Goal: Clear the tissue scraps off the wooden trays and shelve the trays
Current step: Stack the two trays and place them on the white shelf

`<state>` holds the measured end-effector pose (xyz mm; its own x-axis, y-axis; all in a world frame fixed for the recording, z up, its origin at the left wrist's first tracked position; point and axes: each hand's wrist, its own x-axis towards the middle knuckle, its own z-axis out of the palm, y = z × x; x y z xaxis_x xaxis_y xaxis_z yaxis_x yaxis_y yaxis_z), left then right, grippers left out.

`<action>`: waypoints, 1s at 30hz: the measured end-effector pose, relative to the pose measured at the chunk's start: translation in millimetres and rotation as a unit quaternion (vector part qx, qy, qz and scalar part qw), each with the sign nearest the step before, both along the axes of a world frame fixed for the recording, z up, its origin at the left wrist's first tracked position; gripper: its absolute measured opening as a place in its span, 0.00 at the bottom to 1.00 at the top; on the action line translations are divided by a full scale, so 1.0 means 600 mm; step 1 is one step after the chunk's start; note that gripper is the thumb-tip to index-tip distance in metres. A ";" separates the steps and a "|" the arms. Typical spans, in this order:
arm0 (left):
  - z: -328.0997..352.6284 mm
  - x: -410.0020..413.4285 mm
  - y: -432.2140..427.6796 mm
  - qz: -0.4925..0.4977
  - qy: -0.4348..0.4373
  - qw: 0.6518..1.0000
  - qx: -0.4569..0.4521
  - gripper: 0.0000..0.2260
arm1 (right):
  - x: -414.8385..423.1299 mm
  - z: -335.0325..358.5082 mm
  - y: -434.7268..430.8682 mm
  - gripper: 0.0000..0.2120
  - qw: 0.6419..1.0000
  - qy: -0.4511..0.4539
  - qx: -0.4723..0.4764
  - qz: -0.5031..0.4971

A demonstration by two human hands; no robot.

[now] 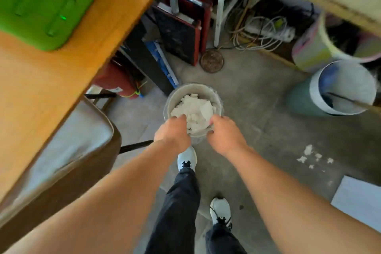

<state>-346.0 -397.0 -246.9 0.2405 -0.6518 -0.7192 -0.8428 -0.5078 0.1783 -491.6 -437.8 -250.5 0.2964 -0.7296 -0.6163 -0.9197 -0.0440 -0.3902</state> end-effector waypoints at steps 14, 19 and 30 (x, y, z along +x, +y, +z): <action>0.462 -0.131 0.365 0.100 -0.058 0.976 -0.184 0.07 | -0.098 0.445 0.270 0.03 0.977 -0.012 -0.135 0.163; 0.537 -0.095 0.432 0.118 -0.108 0.956 -0.245 0.08 | -0.038 0.502 0.326 0.11 0.953 -0.012 -0.173 0.248; 0.649 0.173 0.569 0.202 -0.182 0.890 -0.366 0.09 | 0.240 0.639 0.399 0.08 0.916 -0.104 -0.267 0.281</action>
